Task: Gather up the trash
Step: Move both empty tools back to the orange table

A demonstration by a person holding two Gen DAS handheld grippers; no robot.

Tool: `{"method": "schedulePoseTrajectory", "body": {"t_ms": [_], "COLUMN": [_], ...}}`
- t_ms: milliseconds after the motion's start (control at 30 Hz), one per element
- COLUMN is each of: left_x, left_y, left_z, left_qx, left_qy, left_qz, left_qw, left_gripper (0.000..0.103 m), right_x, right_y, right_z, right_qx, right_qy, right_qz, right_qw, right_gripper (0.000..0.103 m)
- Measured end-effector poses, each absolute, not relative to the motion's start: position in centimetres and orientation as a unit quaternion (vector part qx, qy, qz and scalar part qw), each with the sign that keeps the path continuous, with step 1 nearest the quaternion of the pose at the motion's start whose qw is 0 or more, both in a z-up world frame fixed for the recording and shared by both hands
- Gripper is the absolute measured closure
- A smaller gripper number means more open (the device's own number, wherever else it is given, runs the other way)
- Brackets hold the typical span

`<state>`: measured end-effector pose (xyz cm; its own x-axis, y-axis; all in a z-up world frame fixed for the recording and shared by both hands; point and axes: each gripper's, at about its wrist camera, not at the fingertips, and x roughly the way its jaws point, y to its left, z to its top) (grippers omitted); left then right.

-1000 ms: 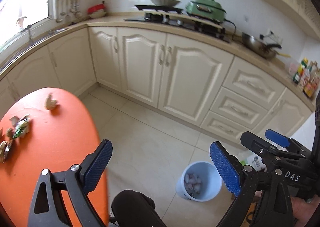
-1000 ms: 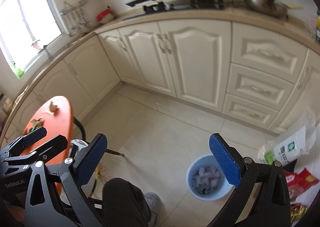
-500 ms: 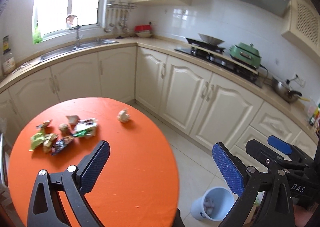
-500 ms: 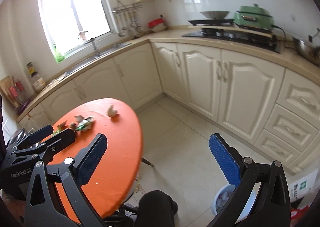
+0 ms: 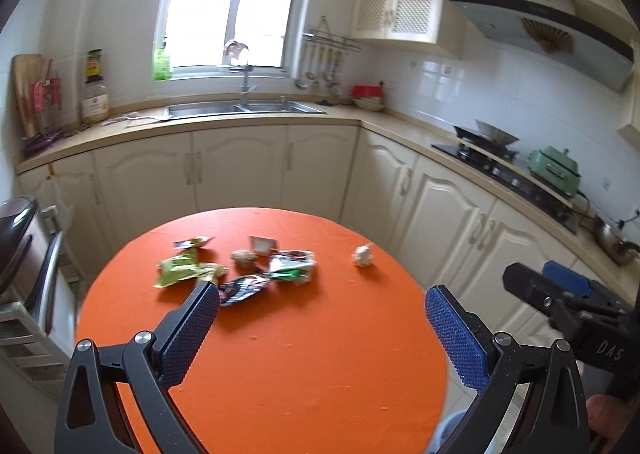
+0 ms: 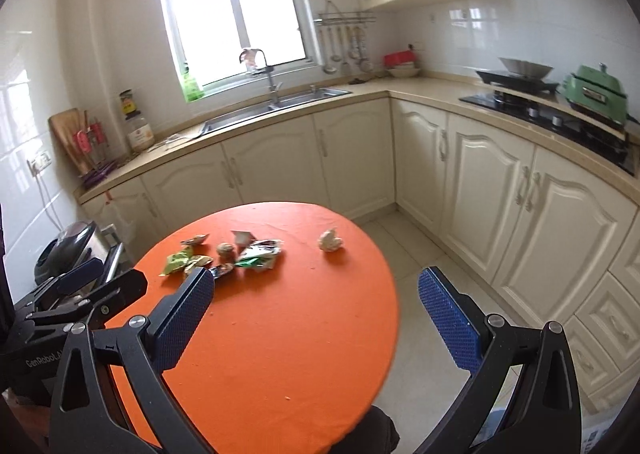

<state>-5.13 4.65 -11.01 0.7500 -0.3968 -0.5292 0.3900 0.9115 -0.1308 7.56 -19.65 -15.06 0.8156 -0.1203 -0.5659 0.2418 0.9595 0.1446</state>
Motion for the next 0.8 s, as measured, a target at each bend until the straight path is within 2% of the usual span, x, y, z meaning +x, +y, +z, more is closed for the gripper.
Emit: {"method": "schedulePoseTrajectory", "body": {"t_ms": [400, 800], "left_x": [-1.0, 11.9], "left_y": [6.4, -2.2], "left_z": [-14.3, -19.0], "left_qx": [-0.005, 0.078], "left_qy": [0.330, 0.352], "left_qz": [-0.148, -0.170], "left_qw": [0.932, 0.917], "left_gripper": [0.002, 0.002], "right_x": [14.1, 20.8], "right_y": [-17.6, -22.0], "right_z": [-18.1, -24.4], "right_qx": [0.078, 0.101], "right_qy": [0.324, 0.381], "right_qz": [-0.057, -0.074], "right_qw": [0.941, 0.916], "right_gripper": [0.000, 0.000]}}
